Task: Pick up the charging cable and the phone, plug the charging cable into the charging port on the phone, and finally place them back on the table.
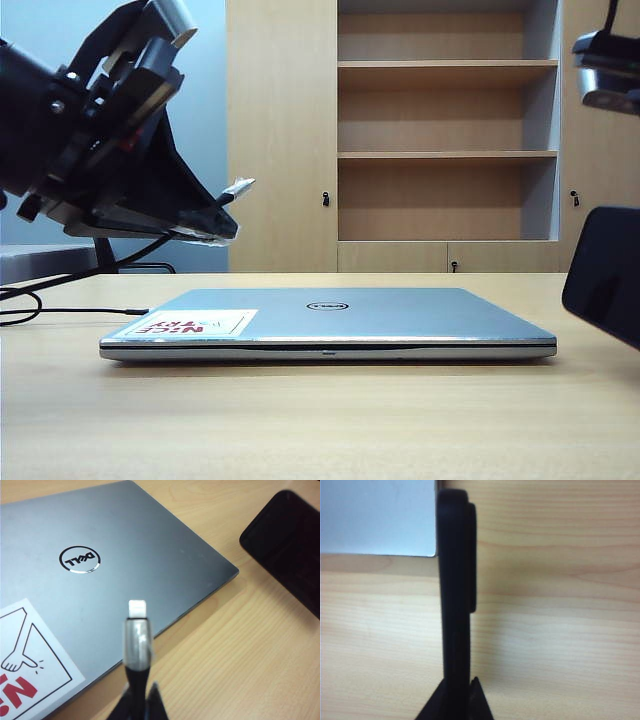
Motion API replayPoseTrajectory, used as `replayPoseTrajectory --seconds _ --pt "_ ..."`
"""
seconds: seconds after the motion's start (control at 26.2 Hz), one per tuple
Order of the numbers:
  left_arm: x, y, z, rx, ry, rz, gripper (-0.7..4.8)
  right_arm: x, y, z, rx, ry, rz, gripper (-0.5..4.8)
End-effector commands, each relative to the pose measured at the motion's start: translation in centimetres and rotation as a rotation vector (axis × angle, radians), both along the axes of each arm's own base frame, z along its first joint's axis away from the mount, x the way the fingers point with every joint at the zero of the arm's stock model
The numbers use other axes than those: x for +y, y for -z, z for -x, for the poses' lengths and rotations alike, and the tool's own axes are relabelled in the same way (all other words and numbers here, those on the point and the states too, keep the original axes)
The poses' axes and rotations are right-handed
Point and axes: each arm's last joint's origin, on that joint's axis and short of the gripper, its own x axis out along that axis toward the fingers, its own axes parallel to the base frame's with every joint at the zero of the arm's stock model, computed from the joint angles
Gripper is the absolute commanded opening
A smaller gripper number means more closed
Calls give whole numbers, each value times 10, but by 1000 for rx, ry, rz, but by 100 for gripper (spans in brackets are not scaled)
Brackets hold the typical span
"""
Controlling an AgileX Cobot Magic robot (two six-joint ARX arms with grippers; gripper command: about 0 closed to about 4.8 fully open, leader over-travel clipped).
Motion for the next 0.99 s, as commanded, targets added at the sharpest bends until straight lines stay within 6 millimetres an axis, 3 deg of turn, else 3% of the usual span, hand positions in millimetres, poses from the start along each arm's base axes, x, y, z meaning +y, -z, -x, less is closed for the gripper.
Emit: replayPoseTrajectory --seconds 0.04,0.46,0.61,0.99 --pt "0 -1 0 -13 4 3 -6 5 5 -8 20 -5 5 -6" --pt "0 -1 0 -13 4 4 -6 10 20 -21 77 -14 -2 4" --pt "0 -1 0 -13 4 4 -6 11 20 -23 61 -14 -8 119" --pt "0 -1 0 -13 4 4 -6 13 26 -27 89 -14 2 123"
